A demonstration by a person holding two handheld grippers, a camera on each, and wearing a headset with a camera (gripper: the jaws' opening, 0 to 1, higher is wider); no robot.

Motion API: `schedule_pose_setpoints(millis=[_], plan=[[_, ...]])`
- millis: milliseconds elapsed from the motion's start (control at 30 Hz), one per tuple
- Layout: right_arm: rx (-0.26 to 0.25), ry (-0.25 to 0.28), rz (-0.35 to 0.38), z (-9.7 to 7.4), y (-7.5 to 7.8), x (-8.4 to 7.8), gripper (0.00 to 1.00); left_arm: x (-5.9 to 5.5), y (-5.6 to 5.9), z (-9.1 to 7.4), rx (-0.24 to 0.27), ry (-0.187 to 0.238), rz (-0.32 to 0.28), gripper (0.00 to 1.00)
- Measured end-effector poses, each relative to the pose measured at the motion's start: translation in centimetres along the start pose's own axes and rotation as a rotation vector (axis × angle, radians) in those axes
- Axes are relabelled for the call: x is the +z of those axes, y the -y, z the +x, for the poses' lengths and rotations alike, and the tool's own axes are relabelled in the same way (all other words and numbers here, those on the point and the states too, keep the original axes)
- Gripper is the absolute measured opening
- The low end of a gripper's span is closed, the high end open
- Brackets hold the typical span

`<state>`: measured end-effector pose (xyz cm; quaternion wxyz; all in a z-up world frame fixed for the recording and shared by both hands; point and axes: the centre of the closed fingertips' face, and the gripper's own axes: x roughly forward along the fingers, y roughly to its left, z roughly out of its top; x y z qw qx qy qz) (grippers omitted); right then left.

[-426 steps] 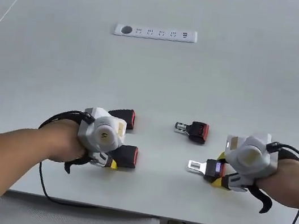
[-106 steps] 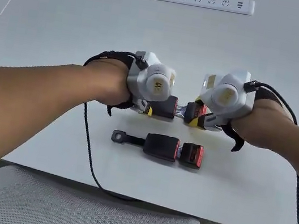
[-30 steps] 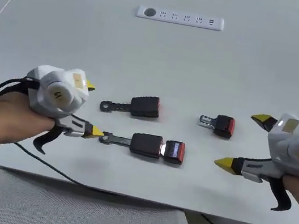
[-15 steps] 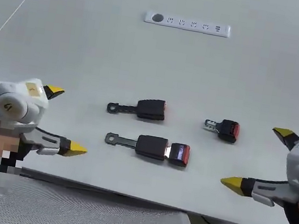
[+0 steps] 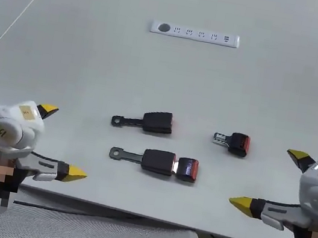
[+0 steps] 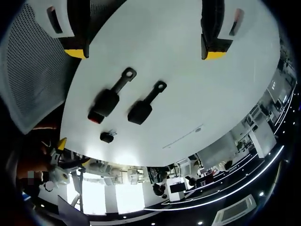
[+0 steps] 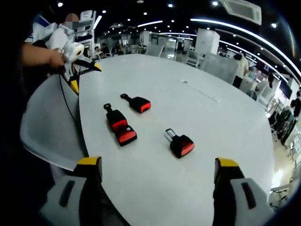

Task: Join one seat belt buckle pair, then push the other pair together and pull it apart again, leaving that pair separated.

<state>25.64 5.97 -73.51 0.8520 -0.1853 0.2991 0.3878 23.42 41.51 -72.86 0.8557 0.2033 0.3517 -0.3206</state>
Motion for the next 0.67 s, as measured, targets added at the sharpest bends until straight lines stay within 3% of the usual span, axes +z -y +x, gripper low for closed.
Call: schedule_pose_setpoints(millis=[200,667], plan=[[0.001,0.005,0.006,0.49,-0.63,0.36,1.00,-0.10,0.31,0.05,0.000,-0.002,0.002,1.00],[-0.024,0.021,0.035,0.80,-0.09,0.42,1.00,0.15,0.65,0.37,-0.008,-0.007,0.014,1.00]])
